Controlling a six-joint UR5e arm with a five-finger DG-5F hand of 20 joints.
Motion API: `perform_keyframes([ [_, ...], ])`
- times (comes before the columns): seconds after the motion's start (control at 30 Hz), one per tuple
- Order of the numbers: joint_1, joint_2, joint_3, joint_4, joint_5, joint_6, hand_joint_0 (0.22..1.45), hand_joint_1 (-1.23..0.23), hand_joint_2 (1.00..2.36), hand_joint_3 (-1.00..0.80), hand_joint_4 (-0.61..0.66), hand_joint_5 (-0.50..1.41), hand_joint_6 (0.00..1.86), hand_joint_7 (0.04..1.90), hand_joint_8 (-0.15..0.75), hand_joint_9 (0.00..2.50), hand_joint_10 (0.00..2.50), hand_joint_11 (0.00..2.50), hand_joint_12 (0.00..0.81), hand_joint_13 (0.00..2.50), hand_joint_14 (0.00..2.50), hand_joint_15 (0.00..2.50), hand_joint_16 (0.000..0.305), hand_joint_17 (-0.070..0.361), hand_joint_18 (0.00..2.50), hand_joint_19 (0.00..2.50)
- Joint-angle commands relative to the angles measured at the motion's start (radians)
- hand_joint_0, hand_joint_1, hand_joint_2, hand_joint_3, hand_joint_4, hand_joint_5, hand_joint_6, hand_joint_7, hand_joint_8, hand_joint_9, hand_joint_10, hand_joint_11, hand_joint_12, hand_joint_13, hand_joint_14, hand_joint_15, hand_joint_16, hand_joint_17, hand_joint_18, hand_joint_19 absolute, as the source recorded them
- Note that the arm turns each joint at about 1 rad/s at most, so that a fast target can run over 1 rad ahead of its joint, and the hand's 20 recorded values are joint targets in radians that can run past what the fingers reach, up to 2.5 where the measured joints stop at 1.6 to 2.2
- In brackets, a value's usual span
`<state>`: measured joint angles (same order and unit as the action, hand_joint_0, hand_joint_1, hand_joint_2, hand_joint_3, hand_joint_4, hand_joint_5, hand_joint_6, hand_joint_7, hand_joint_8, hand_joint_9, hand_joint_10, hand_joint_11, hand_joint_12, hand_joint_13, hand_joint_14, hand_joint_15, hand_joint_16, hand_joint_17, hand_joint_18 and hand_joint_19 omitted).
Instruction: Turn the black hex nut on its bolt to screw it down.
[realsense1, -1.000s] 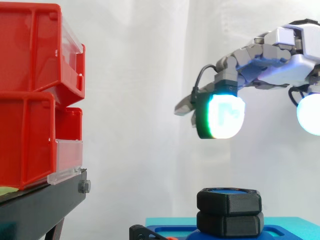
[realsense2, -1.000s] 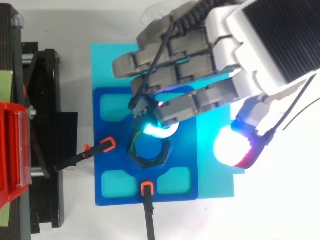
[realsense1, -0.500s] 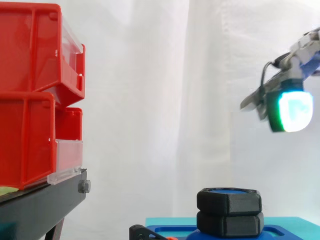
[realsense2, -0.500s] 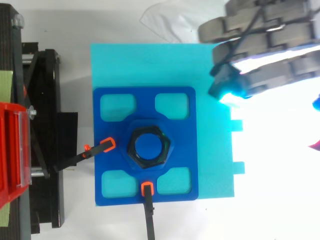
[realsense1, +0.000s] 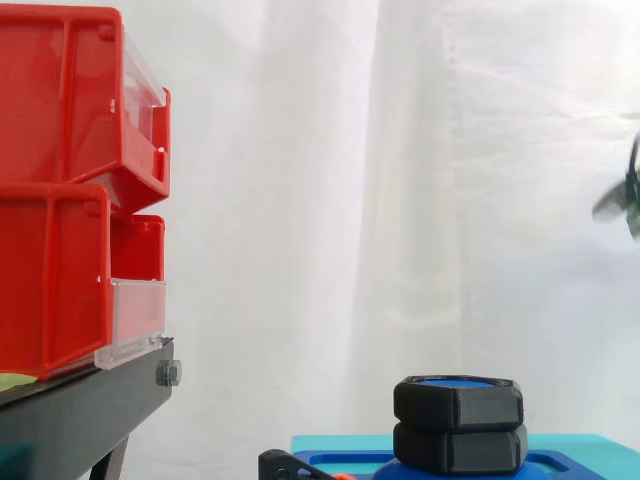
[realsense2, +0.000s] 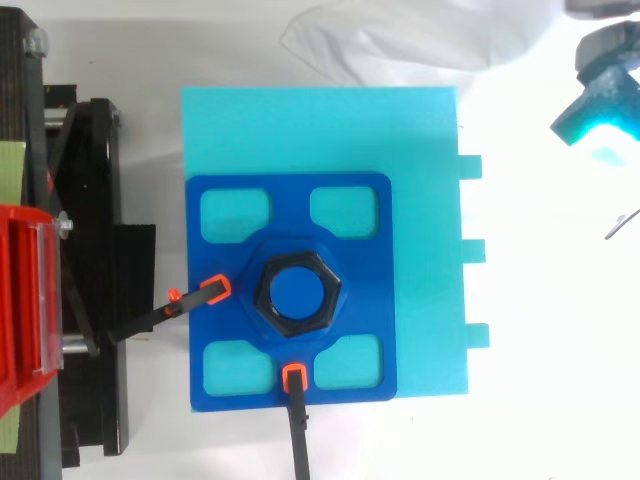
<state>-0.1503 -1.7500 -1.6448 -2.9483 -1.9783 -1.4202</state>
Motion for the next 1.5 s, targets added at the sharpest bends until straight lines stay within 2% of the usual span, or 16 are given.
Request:
perform_keyframes([
  [0.0, 0.005, 0.003, -0.02, -0.018, 0.084, 0.176, 0.49, -0.54, 1.0, -0.5, 0.35, -0.14, 0.5, 0.95, 0.361, 0.59, 0.01, 0.32, 0.4, 0.29, 0.0, 0.05, 0.062, 0.139, 0.45, 0.47],
  [0.07, 0.008, 0.001, -0.021, -0.021, 0.107, 0.23, 0.49, -0.55, 1.0, -0.5, 0.35, -0.14, 0.5, 0.95, 0.361, 0.6, 0.01, 0.33, 0.402, 0.29, 0.0, 0.05, 0.062, 0.139, 0.45, 0.47],
  [0.1, 0.009, 0.001, -0.021, -0.021, 0.125, 0.282, 0.5, -0.55, 1.0, -0.5, 0.35, -0.14, 0.5, 0.95, 0.361, 0.59, 0.01, 0.32, 0.401, 0.29, 0.0, 0.04, 0.062, 0.14, 0.45, 0.47],
  [0.13, 0.012, 0.003, -0.021, -0.028, 0.148, 0.379, 0.5, -0.55, 1.0, -0.5, 0.35, -0.14, 0.5, 0.95, 0.363, 0.59, 0.01, 0.32, 0.403, 0.29, 0.0, 0.04, 0.062, 0.14, 0.45, 0.47],
  [0.17, 0.012, 0.003, -0.021, -0.032, 0.153, 0.406, 0.5, -0.55, 1.0, -0.5, 0.35, -0.14, 0.5, 0.94, 0.362, 0.59, 0.01, 0.32, 0.402, 0.29, 0.0, 0.04, 0.062, 0.14, 0.45, 0.47],
  [0.2, 0.014, 0.003, -0.021, -0.054, 0.162, 0.494, 0.5, -0.55, 1.0, -0.5, 0.34, -0.14, 0.5, 0.94, 0.358, 0.59, 0.01, 0.32, 0.397, 0.28, 0.0, 0.04, 0.061, 0.138, 0.44, 0.46],
  [0.27, 0.017, 0.001, -0.021, -0.081, 0.173, 0.584, 0.5, -0.55, 1.0, -0.5, 0.33, -0.15, 0.5, 0.91, 0.356, 0.56, 0.01, 0.3, 0.393, 0.24, 0.0, 0.03, 0.062, 0.138, 0.36, 0.45],
  [0.33, 0.017, 0.003, -0.021, -0.087, 0.176, 0.607, 0.5, -0.56, 1.0, -0.5, 0.32, -0.15, 0.5, 0.88, 0.35, 0.52, 0.01, 0.28, 0.393, 0.19, 0.0, 0.01, 0.062, 0.139, 0.32, 0.43],
  [0.43, 0.018, 0.003, -0.021, -0.12, 0.18, 0.705, 0.5, -0.56, 1.0, -0.5, 0.28, -0.17, 0.5, 0.82, 0.32, 0.4, 0.0, 0.23, 0.376, 0.08, 0.0, 0.01, 0.06, 0.134, 0.2, 0.43],
  [0.53, 0.02, 0.003, -0.021, -0.149, 0.179, 0.771, 0.49, -0.51, 1.0, -0.5, 0.24, -0.19, 0.5, 0.77, 0.289, 0.27, 0.0, 0.17, 0.356, 0.0, 0.0, 0.01, 0.054, 0.123, 0.01, 0.44],
  [0.6, 0.02, 0.003, -0.021, -0.149, 0.179, 0.776, 0.48, -0.47, 1.0, -0.5, 0.23, -0.23, 0.5, 0.73, 0.246, 0.06, 0.0, 0.11, 0.337, 0.0, 0.0, 0.03, 0.053, 0.119, 0.0, 0.45],
  [0.67, 0.018, 0.003, -0.021, -0.149, 0.176, 0.776, 0.48, -0.46, 1.0, -0.5, 0.22, -0.24, 0.5, 0.71, 0.239, 0.0, 0.0, 0.07, 0.34, 0.0, 0.0, 0.03, 0.053, 0.119, 0.0, 0.45],
  [0.77, 0.02, 0.003, -0.021, -0.146, 0.176, 0.774, 0.46, -0.45, 1.0, -0.5, 0.19, -0.27, 0.5, 0.66, 0.23, 0.0, 0.0, 0.04, 0.35, 0.0, 0.0, 0.02, 0.055, 0.124, 0.0, 0.46],
  [0.9, 0.02, 0.003, -0.021, -0.143, 0.179, 0.773, 0.43, -0.41, 1.0, -0.5, 0.21, -0.28, 0.5, 0.62, 0.238, 0.0, 0.0, 0.03, 0.363, 0.0, 0.0, 0.03, 0.057, 0.129, 0.0, 0.47],
  [1.3, 0.018, 0.003, -0.021, -0.141, 0.179, 0.771, 0.41, -0.33, 1.0, -0.5, 0.2, -0.29, 0.5, 0.63, 0.232, 0.0, 0.0, 0.03, 0.361, 0.0, 0.0, 0.03, 0.058, 0.13, 0.0, 0.46],
  [1.47, 0.02, 0.003, -0.021, -0.141, 0.179, 0.771, 0.42, -0.31, 1.0, -0.5, 0.23, -0.28, 0.5, 0.63, 0.273, 0.0, 0.0, 0.02, 0.39, 0.0, 0.0, 0.02, 0.063, 0.142, 0.0, 0.42],
])
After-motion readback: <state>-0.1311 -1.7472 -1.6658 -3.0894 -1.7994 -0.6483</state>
